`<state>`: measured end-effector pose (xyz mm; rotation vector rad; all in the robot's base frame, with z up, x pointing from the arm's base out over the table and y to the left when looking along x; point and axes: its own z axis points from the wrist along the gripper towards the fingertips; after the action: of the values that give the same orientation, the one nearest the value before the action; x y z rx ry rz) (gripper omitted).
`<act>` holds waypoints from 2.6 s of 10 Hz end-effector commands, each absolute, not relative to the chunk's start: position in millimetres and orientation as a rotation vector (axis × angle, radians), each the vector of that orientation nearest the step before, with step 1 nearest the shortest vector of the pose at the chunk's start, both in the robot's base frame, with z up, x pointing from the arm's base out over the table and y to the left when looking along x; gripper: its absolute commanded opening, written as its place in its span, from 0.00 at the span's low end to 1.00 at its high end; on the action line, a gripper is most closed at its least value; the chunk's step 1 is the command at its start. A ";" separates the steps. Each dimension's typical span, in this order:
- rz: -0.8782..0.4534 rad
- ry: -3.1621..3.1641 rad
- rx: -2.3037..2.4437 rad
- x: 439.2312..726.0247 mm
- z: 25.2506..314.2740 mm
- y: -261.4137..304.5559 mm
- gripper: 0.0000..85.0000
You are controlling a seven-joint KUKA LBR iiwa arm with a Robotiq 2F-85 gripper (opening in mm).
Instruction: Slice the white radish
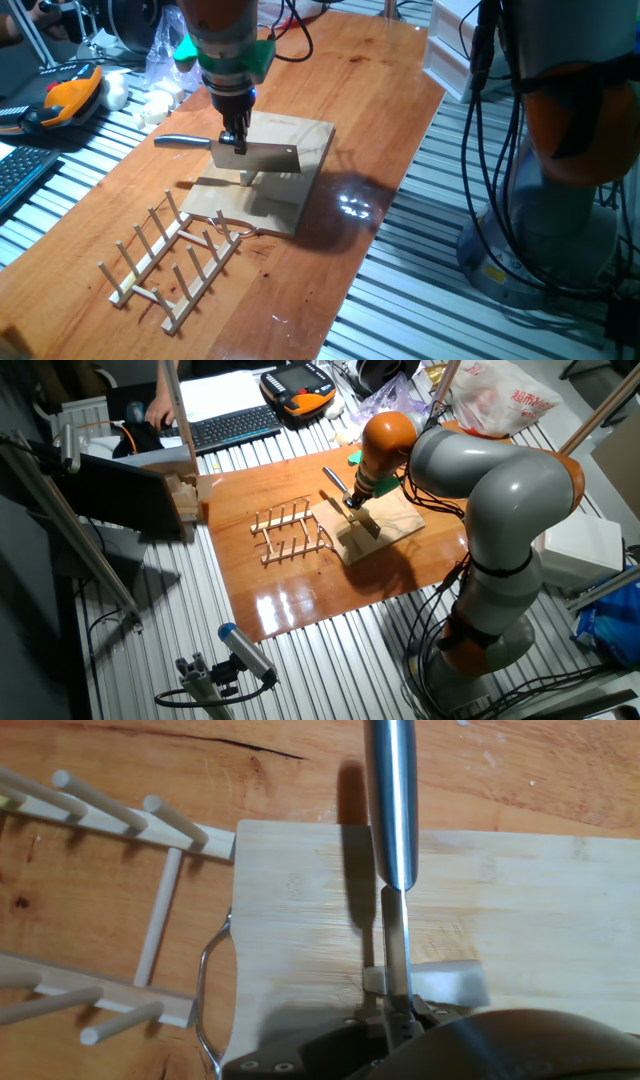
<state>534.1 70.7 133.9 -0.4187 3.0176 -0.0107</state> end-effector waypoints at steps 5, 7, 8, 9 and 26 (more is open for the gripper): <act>-0.014 3.009 -0.409 531.2 128.1 70.3 0.00; -0.019 3.010 -0.400 529.8 125.2 72.3 0.00; -0.019 3.007 -0.395 529.3 122.5 73.8 0.00; -0.019 3.006 -0.395 529.5 120.2 73.3 0.00; 0.025 3.024 -0.353 533.1 131.0 82.0 0.00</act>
<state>533.2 81.9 131.0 -0.3531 3.0243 0.0257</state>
